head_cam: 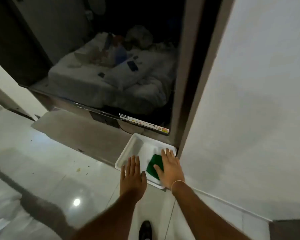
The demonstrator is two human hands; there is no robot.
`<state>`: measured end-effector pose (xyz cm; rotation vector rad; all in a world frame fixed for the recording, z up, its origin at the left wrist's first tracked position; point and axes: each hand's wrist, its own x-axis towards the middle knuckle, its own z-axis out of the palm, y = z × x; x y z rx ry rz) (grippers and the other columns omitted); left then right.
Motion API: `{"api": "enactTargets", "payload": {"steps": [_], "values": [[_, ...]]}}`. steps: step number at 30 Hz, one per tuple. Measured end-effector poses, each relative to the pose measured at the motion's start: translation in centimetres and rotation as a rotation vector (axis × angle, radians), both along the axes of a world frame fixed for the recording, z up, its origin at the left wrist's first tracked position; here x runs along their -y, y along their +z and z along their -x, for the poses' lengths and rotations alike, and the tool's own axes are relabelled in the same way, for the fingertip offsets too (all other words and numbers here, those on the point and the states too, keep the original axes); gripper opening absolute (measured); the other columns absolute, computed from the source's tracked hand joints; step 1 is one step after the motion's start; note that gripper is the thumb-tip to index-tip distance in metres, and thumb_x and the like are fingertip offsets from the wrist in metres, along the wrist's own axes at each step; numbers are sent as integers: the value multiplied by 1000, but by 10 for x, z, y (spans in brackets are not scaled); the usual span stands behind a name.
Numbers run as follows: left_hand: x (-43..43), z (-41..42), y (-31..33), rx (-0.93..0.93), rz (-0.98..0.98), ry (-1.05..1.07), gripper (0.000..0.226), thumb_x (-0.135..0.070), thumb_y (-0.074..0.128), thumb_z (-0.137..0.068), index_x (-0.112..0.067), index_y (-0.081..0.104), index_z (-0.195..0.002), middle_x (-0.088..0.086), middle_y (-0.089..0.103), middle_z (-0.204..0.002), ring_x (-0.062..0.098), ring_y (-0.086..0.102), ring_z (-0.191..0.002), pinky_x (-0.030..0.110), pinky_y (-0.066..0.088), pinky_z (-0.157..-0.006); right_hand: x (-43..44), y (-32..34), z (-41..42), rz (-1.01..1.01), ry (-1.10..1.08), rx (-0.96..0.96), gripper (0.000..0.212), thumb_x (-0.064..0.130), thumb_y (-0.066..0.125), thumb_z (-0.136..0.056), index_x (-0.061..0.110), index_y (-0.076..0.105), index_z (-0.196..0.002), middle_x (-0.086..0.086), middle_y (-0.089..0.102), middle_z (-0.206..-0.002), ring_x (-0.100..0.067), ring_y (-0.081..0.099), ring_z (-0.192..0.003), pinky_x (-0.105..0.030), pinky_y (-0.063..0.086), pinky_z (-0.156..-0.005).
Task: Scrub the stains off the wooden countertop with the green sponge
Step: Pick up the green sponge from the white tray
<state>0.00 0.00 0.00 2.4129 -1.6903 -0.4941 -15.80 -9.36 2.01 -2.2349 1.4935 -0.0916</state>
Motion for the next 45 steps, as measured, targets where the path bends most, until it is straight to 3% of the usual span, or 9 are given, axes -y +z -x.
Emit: {"api": "enactTargets", "payload": {"steps": [6, 9, 14, 18, 24, 30, 35, 39, 45], "values": [[16, -51, -44, -29, 6, -48, 71, -36, 28, -114, -15, -1, -174, 6, -4, -185, 23, -5, -171, 46, -4, -137, 13, -48, -69, -225, -87, -98, 95, 55, 53, -106, 12, 0, -173, -7, 0, -182, -31, 4, -169, -47, 11, -138], [18, -66, -65, -54, -60, -130, 70, -38, 23, -113, -17, -8, -173, 6, -8, -185, 22, -13, -170, 46, -8, -137, 25, -66, -82, -254, -149, -135, 111, 53, 66, -100, 9, -6, -172, -11, -4, -181, -33, 1, -169, -49, 11, -138], [29, -73, -74, -59, -108, -159, 75, -42, 14, -106, -17, -7, -173, 6, -6, -184, 23, -10, -170, 48, -3, -139, 35, -89, -78, -322, -147, -238, 124, 55, 70, -96, 6, -17, -169, -14, -19, -179, -35, -12, -168, -52, 6, -138], [39, -71, -74, -69, -115, -148, 70, -36, 25, -114, -17, -8, -173, 6, -7, -184, 23, -11, -170, 48, -4, -139, 39, -92, -82, -322, -125, -275, 116, 50, 65, -102, 3, -18, -169, -18, -20, -178, -37, -13, -168, -52, 7, -137], [42, -59, -78, -13, -194, -157, 76, -37, 28, -112, -14, -13, -172, 9, -12, -184, 25, -14, -170, 52, -2, -139, 48, -89, -75, -263, -57, -295, 102, 20, 66, -105, 3, -10, -170, -18, -13, -180, -36, -9, -168, -52, 11, -137], [50, -38, -61, -15, -227, -169, 80, -34, 31, -110, -15, -15, -172, 9, -15, -184, 25, -14, -170, 52, -2, -139, 52, -70, -60, -272, -114, -49, 83, 20, 58, -108, 12, 6, -173, -10, 2, -181, -30, 4, -169, -47, 11, -138], [85, -5, -34, 26, -110, -302, 87, -27, 44, -106, -17, -8, -174, 8, -13, -184, 26, -12, -171, 50, -6, -137, 45, -36, -15, -239, -220, 195, 72, 21, 52, -110, 24, 16, -173, -5, 20, -180, -28, 27, -165, -38, 22, -136], [111, 49, -6, 77, -9, -500, 80, -35, 42, -111, -23, -7, -174, 5, -15, -184, 24, -13, -171, 46, -10, -136, 33, -6, 57, -168, -272, 221, 69, 23, 55, -109, 27, 24, -171, -4, 30, -177, -27, 36, -161, -35, 25, -133], [120, 150, 8, -32, 53, -587, 64, -29, 45, -110, -19, 31, -172, 11, 31, -179, 31, 31, -164, 45, 28, -133, -5, 7, 189, -75, -594, 173, 74, 8, 54, -106, 14, 20, -172, -7, 16, -180, -27, 17, -167, -38, 16, -137]]}}
